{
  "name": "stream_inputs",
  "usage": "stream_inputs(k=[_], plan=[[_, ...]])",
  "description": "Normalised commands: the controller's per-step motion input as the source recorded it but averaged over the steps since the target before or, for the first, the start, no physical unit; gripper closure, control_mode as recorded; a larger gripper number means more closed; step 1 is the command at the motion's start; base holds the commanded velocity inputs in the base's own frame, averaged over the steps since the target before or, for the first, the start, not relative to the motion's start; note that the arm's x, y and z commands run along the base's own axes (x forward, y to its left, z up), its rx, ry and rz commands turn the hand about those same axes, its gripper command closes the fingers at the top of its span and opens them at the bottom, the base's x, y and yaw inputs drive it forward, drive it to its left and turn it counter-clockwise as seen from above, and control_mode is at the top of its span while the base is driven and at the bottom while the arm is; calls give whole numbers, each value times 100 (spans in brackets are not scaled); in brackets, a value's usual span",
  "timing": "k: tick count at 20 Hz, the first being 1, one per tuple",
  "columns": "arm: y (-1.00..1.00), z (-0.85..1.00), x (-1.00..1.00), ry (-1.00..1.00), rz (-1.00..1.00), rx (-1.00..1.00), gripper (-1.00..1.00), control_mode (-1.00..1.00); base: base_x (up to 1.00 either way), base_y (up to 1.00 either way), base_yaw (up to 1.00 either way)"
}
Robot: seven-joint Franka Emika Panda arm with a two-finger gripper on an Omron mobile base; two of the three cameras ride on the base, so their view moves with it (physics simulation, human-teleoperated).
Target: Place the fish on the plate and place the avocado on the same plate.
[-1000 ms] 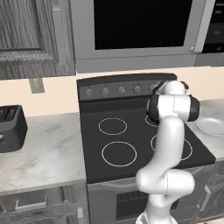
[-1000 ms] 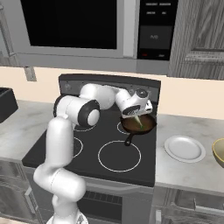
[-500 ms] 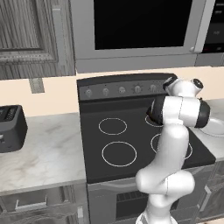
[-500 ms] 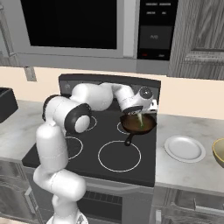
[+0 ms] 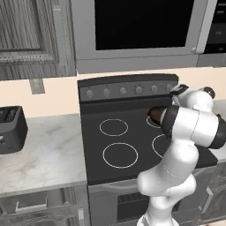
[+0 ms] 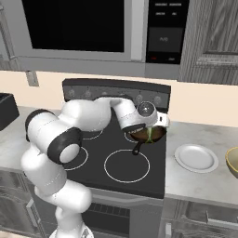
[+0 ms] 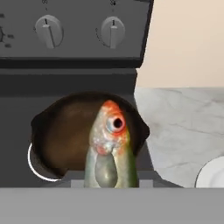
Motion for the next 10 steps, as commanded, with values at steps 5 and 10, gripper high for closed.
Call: stream_inputs(k=[5,10], plan=[[-37,60,-45,0,-11,0,100,-100,0,0,0],[-57,30,-43,1,-13,1,100,-100,0,0,0]])
